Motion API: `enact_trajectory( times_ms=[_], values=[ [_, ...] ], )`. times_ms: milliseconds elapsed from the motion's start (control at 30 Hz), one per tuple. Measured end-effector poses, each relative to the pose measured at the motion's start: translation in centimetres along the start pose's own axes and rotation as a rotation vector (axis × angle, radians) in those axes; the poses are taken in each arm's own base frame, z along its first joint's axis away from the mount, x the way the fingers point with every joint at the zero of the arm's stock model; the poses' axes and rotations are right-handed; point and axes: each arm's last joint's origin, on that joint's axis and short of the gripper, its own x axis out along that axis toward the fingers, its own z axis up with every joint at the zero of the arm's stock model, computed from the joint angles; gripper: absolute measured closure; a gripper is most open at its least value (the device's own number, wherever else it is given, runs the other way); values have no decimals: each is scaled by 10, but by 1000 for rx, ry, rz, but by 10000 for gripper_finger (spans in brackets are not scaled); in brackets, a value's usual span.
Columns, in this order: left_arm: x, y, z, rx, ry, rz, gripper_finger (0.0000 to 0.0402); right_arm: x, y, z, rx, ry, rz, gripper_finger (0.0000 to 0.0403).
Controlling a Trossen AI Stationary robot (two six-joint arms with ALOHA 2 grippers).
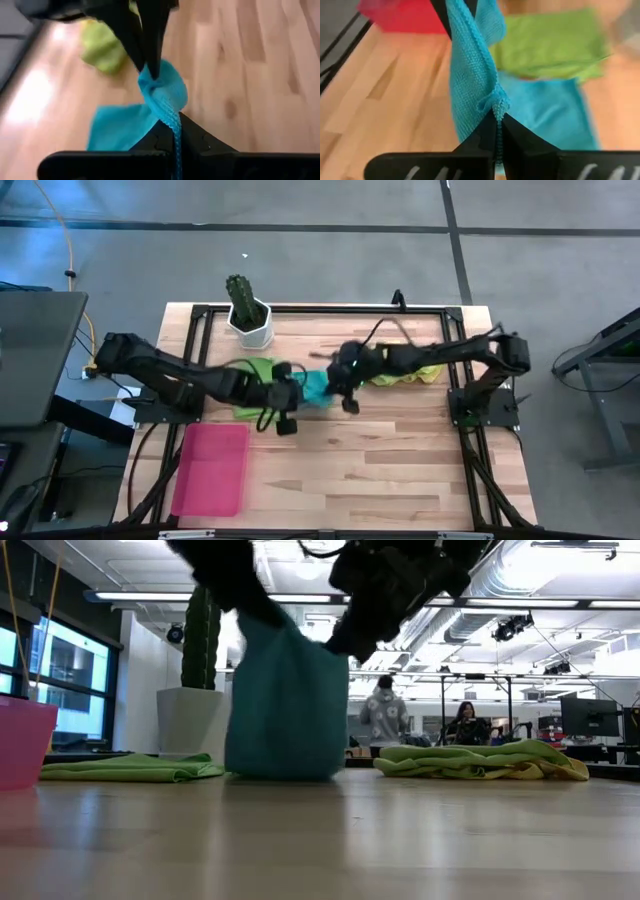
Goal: Roll microfiber towels into tight, uniform cylinder then place into a basket
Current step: Roll the blue towel
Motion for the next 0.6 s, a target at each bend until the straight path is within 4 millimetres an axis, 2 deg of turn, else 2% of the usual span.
enact_trajectory(
  times_ms=[133,333,467,600],
  values=[
    [16,-26,-9,2,35,-73,401,19,18,-6,50,42,45,403],
    [41,-58,-23,4,74,-156,401,30,38,-13,88,98,87,398],
    [49,-70,-28,-18,96,-168,401,32,48,-14,104,115,104,384],
    [53,-79,-33,-34,105,-177,401,36,57,-19,100,134,45,360]
  ],
)
